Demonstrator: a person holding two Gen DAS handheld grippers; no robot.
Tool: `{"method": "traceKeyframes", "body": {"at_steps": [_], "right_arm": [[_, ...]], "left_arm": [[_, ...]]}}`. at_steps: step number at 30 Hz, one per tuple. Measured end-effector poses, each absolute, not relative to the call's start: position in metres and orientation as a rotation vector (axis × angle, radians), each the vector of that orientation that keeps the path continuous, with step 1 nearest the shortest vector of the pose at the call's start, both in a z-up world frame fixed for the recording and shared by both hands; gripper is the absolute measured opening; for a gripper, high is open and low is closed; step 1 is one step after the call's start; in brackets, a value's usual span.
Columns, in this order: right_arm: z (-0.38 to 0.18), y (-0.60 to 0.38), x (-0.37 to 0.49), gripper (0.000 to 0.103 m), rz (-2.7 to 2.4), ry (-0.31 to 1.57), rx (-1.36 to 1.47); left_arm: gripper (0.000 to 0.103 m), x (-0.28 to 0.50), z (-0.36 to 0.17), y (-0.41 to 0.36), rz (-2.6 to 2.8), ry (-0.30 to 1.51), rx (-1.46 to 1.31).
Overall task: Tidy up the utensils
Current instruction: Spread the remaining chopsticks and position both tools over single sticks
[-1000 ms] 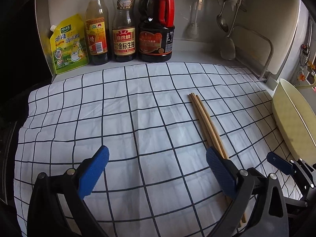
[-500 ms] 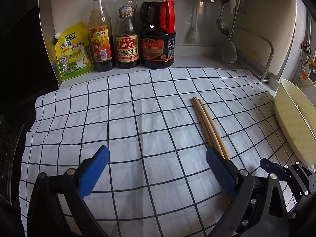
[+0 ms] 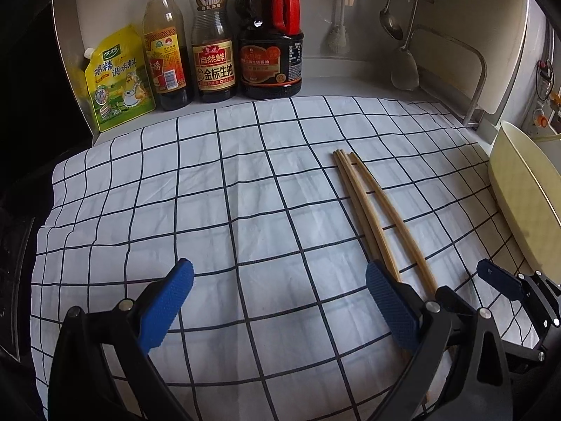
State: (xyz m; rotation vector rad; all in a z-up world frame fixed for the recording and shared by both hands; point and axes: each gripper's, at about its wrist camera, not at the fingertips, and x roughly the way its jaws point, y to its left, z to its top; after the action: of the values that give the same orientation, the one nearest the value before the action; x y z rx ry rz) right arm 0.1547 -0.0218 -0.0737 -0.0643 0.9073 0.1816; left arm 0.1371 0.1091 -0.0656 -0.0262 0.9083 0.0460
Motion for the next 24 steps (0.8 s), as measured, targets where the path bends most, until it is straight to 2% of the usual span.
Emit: {"method": "traceKeyframes", "body": {"at_steps": [24], "right_arm": [[-0.081,-0.066,0.142,0.055,0.182,0.866,0.04]], "left_arm": [[0.097,0.145,-0.078,0.077,0.105,0.955,0.063]]}}
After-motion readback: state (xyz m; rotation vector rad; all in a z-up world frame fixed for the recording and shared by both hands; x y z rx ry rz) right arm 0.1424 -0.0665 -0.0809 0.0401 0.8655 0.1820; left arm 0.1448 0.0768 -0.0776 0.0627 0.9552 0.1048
